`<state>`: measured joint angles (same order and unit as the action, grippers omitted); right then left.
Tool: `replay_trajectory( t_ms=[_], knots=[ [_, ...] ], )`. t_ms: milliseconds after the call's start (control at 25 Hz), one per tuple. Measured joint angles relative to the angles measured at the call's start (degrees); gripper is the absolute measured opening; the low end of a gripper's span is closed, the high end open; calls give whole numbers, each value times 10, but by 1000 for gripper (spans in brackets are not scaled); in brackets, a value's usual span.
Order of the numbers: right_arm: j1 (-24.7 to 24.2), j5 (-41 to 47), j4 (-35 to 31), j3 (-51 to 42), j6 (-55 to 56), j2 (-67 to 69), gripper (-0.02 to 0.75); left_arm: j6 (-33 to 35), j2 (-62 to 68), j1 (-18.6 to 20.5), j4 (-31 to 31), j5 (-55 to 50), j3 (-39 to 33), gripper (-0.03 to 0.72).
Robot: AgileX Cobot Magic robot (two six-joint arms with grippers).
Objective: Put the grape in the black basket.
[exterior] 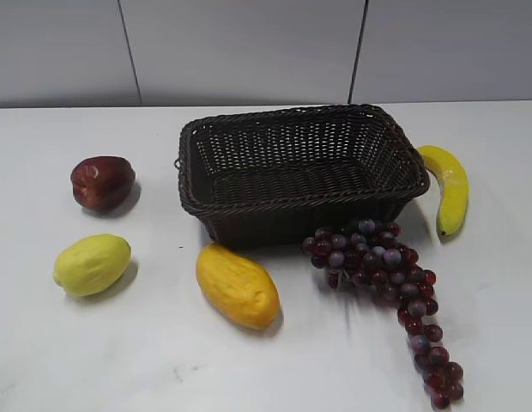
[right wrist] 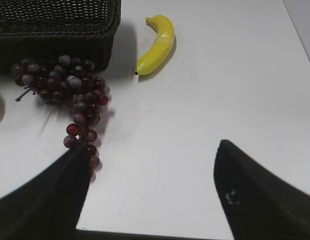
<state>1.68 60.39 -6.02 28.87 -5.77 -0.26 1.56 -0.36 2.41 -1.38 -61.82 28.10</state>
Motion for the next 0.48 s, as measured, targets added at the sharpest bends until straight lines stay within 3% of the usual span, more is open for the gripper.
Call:
replay_trajectory(
  t_ms=[480],
  knots=[
    [0, -3, 0, 6, 1, 33, 587, 0, 0, 0, 0, 0, 0, 552]
  ],
)
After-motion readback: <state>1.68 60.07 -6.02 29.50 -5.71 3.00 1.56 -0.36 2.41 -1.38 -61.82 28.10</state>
